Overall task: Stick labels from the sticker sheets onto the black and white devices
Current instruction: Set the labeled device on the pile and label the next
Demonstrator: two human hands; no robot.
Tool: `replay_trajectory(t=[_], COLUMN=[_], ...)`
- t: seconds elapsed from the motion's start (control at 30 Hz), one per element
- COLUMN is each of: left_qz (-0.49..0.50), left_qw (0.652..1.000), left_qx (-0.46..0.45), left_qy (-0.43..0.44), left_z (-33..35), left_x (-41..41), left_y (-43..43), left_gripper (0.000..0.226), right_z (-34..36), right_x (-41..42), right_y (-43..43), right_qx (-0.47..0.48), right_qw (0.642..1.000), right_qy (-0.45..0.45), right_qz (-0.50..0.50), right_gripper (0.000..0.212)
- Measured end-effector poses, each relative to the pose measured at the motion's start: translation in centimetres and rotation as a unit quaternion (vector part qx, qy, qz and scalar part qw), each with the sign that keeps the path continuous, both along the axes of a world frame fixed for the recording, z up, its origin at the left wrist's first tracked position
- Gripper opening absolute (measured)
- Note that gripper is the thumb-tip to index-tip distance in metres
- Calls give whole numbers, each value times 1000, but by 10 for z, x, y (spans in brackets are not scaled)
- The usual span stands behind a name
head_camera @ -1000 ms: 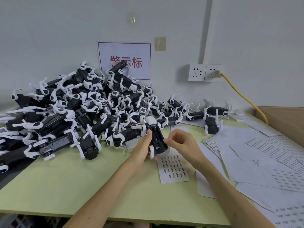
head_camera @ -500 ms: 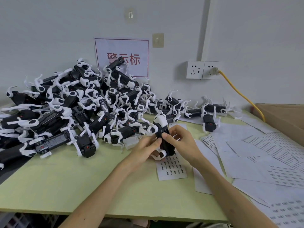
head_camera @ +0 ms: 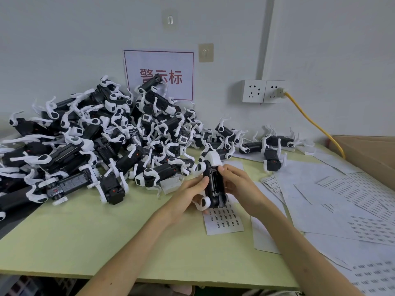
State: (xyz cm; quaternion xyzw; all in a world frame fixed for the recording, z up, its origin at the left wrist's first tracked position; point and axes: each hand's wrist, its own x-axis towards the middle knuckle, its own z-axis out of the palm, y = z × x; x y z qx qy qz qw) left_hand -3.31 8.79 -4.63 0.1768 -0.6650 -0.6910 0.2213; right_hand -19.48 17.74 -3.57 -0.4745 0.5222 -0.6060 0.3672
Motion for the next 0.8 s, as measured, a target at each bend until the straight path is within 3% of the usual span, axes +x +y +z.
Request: replay_trajectory(t=[0.13, 0.27, 0.5, 0.6, 0.7, 0.8], left_qz=[-6, 7, 46, 80, 70, 52], left_qw=[999, 998, 988, 976, 969, 971], left_qx=[35, 63, 128, 177, 209, 210], left_qy=[15, 24, 70, 93, 115, 103], left_z=[0, -1, 0, 0, -1, 0], left_x=[-1, -1, -2, -3, -1, 1], left_y=[-2, -8, -14, -18, -23, -24], left_gripper=[49, 54, 46, 38, 36, 46], right_z=[-1, -3, -1, -4, -13, -22], right_x=[-1, 4, 2, 1, -5, -12], right_y=[0, -1, -1, -3, -6, -9], right_qx=[20, 32, 29, 17, 30, 146], right_qw=[1000, 997, 995, 988, 948, 867], right_qy=[9, 62, 97, 115, 255, 442], right_qz=[-12, -27, -26, -98, -190, -175], right_gripper=[40, 44, 12, 12, 9, 46])
